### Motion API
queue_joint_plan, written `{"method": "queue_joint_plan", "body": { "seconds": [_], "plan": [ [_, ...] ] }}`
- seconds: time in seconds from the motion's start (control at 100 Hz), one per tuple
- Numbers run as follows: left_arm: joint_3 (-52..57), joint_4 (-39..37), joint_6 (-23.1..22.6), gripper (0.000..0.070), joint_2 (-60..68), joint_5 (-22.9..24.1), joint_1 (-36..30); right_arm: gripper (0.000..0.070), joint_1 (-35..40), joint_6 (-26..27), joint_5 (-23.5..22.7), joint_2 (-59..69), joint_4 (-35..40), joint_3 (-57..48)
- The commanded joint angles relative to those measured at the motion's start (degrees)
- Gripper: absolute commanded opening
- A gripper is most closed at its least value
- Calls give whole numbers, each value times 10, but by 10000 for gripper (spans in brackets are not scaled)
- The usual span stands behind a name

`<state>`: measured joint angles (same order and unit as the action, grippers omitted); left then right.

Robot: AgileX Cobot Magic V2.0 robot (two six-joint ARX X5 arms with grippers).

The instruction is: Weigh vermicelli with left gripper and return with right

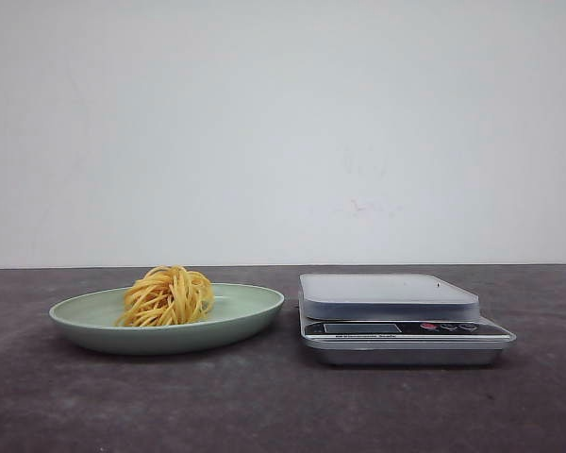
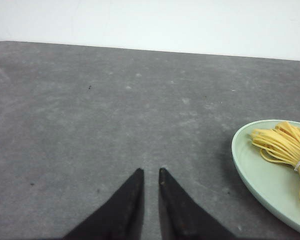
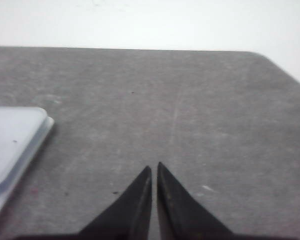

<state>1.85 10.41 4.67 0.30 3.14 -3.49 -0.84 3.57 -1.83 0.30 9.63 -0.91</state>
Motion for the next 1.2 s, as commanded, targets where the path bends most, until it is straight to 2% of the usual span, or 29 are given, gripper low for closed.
{"method": "queue_joint_plan", "body": {
  "seconds": [0.0, 0.07, 0.28, 0.43, 0.49, 0.58, 0.69, 0.75, 0.78, 0.81, 0.86, 0.91, 0.93, 0.96, 1.12, 1.19],
  "plan": [
    [-10, 0, 16, 15, 0, 0, 1, 10, 0, 37, -3, -1, -7, 2],
    [-10, -1, 18, 15, 0, 1, 1, 10, 0, 45, -4, -1, -7, 1],
    [17, 3, 75, 14, 2, 12, 1, 6, 0, 108, -16, 0, -2, -52],
    [93, 2, 146, 14, 35, 18, 1, 6, 0, 158, -16, 21, 26, -144],
    [138, 2, 169, 14, 61, 10, 1, 6, 0, 159, -19, 45, 54, -190],
    [213, 14, 163, 14, 109, 0, 1, 6, 0, 146, -28, 87, 103, -260],
    [310, 67, 123, 18, 173, -17, 1, 6, 0, 107, -44, 132, 139, -332],
    [351, 86, 101, 77, 205, -28, 1, 10, 0, 99, -57, 149, 140, -360],
    [368, 94, 99, 160, 219, -32, 1, 33, 0, 98, -60, 155, 140, -371],
    [382, 101, 100, 272, 230, -37, 1, 99, 0, 98, -59, 161, 140, -382],
    [400, 112, 99, 457, 244, -47, 1, 281, 0, 93, -61, 167, 140, -396],
    [411, 119, 100, 563, 253, -56, 1, 469, 0, 83, -70, 171, 140, -406],
    [414, 121, 99, 571, 256, -61, 1, 522, 0, 79, -74, 173, 139, -410],
    [417, 124, 99, 566, 258, -69, 1, 556, 0, 76, -76, 176, 140, -415],
    [418, 123, 102, 554, 266, -105, 1, 557, 0, 62, -91, 180, 141, -426],
    [418, 113, 117, 553, 277, -118, 0, 557, 0, 62, -99, 184, 145, -431]
  ]
}}
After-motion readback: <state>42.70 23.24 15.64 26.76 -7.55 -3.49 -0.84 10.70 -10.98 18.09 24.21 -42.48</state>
